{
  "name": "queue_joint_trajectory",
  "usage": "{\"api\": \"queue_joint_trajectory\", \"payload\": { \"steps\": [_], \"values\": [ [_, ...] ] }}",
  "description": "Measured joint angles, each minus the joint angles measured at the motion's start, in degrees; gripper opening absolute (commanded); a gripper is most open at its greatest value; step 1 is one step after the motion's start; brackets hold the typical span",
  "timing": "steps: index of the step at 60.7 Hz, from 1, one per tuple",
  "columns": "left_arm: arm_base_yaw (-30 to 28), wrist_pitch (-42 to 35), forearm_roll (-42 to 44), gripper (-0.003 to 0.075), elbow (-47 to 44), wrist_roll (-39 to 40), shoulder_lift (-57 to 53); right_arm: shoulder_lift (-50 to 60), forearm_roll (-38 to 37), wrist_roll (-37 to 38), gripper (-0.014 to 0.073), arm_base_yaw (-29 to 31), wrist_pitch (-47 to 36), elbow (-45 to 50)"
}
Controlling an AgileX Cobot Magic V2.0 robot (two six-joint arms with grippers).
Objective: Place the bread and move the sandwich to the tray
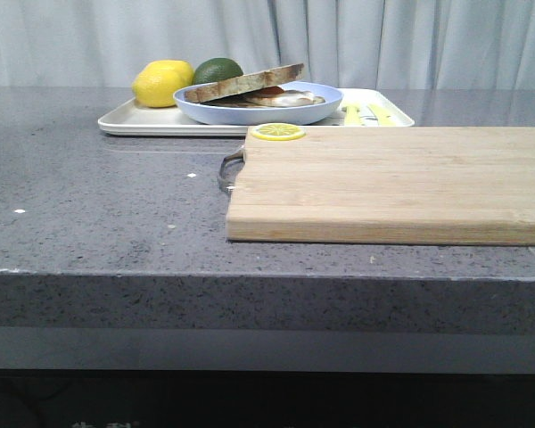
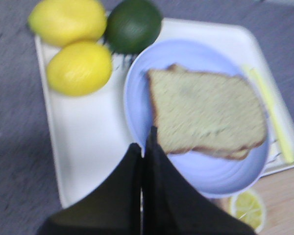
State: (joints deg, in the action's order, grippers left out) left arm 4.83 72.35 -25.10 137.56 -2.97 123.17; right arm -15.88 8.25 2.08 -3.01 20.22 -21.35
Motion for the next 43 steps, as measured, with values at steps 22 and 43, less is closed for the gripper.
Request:
{"api": "queue_joint_trajectory", "payload": {
  "steps": [22,43],
  "values": [
    [-2.00,-0.66,11.54,-0.0020,-30.25,-2.00,-19.89,0.00,0.00,0.00,-0.0060,0.00,0.00,0.00],
    [-3.57,-14.55,13.12,-0.0020,-57.15,-3.19,-39.82,0.00,0.00,0.00,-0.0060,0.00,0.00,0.00]
  ]
}}
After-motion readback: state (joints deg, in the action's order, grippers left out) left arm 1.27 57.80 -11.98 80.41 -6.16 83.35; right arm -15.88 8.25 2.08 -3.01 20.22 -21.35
